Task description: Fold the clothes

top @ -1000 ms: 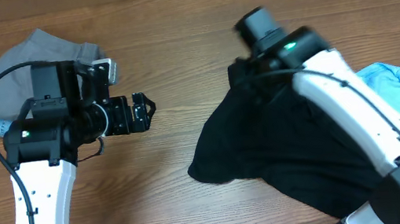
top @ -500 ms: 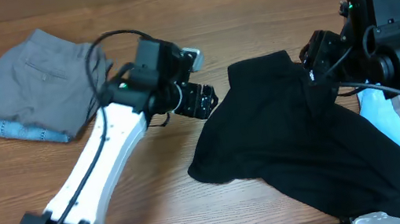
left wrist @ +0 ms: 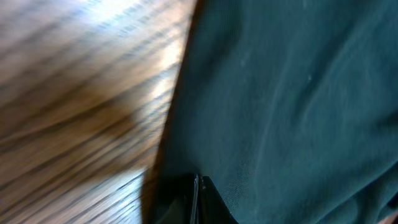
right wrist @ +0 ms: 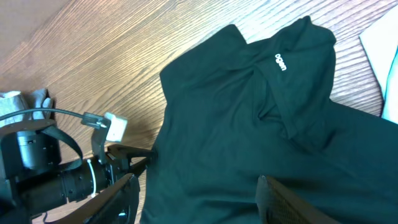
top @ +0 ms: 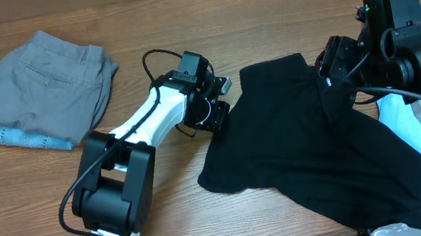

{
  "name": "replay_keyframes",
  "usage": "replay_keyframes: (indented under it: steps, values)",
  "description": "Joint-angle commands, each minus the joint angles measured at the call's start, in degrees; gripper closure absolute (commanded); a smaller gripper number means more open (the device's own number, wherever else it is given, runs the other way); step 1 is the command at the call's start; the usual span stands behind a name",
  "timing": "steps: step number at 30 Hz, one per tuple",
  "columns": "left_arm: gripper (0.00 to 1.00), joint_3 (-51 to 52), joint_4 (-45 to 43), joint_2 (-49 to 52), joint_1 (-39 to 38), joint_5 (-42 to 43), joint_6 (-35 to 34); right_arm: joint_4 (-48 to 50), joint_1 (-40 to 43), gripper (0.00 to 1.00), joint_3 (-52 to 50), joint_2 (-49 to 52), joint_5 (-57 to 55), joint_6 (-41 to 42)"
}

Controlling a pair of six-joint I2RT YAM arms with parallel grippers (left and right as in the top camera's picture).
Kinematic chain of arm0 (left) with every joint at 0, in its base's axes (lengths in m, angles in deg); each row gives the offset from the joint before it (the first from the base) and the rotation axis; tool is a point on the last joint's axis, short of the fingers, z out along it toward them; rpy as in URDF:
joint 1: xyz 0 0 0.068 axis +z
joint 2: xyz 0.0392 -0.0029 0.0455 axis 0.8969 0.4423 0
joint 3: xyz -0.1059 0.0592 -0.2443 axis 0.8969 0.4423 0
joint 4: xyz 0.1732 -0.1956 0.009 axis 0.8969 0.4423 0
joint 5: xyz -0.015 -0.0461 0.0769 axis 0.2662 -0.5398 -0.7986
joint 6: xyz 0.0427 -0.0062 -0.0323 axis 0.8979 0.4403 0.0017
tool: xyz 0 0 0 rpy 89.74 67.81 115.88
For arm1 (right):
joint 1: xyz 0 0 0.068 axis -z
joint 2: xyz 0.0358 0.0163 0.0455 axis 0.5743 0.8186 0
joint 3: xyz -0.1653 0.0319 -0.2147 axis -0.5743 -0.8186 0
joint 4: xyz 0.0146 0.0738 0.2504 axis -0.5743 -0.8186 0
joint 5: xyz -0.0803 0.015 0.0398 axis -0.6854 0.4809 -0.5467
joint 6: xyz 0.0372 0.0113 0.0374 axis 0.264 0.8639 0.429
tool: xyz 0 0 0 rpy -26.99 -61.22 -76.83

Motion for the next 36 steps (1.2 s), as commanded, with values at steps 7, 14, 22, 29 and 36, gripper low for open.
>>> replay_keyframes:
  steps: [7, 14, 22, 29, 36]
  values:
    - [0.96, -0.74, 2.45, 6.62, -2.21, -19.43, -9.18, -1.16, 0.33, 0.36, 1.07, -0.15, -1.68, -0.42]
    - [0.96, -0.76, 12.24, 4.48, 11.17, -33.79, -19.12, -2.67, 0.33, 0.32, 1.07, -0.15, -4.46, -0.44]
    - [0.96, -0.79, 16.17, -5.75, 21.7, -32.24, -15.13, -2.23, 0.33, 0.28, -0.22, 2.99, -4.46, -0.42]
    - [0.82, -0.79, 13.57, -22.84, 21.16, -17.14, -11.26, 0.57, 0.33, 0.29, -4.68, 11.26, -4.22, -0.39]
    - [0.81, -0.76, 8.41, -18.56, 10.47, -11.19, 0.13, 1.77, 0.33, 0.28, -5.31, 12.63, -3.8, -0.22]
